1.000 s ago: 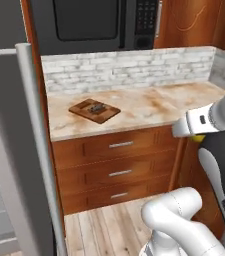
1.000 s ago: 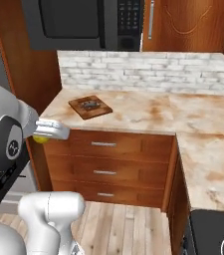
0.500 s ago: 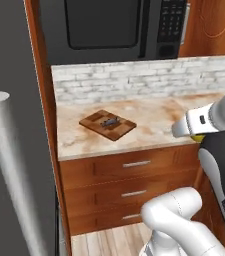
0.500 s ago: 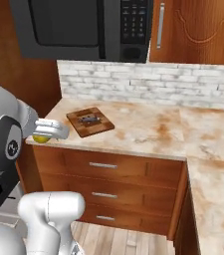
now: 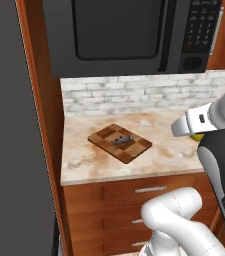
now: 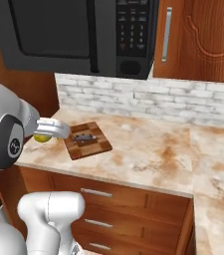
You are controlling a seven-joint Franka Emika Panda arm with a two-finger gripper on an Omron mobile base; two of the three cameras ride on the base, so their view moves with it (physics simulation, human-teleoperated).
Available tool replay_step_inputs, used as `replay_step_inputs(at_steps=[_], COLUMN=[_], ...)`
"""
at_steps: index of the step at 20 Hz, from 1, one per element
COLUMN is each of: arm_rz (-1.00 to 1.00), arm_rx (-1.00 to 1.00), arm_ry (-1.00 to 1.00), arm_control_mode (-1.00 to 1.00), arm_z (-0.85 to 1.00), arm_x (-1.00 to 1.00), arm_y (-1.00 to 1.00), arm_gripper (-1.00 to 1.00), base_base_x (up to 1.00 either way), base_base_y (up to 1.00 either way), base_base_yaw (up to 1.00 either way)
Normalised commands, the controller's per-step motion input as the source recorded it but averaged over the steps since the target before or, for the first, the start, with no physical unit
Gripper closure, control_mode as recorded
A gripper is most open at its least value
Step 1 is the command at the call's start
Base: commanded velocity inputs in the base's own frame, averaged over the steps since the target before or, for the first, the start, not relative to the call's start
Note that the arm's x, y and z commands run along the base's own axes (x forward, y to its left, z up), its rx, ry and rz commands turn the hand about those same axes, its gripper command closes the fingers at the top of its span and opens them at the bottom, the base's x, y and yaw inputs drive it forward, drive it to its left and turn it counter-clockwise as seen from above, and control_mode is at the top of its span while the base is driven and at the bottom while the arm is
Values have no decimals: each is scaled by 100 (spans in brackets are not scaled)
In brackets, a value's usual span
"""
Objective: Retrieve a lemon from the fridge and place it on the cutting board with the fish.
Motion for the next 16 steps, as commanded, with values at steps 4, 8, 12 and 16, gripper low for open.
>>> replay_step_inputs(at_steps=[4,8,12,16], arm_rz=[0,0,0,0], arm_rx=[0,0,0,0], arm_ry=[0,0,0,0], arm_control_mode=[100,100,100,100], arm_z=[0,0,0,0], arm_x=[0,0,0,0], arm_y=[0,0,0,0], arm_gripper=[100,100,100,100], base_base_x=[29,48,36,0], base_base_y=[0,0,0,1], base_base_yaw=[14,15,12,2])
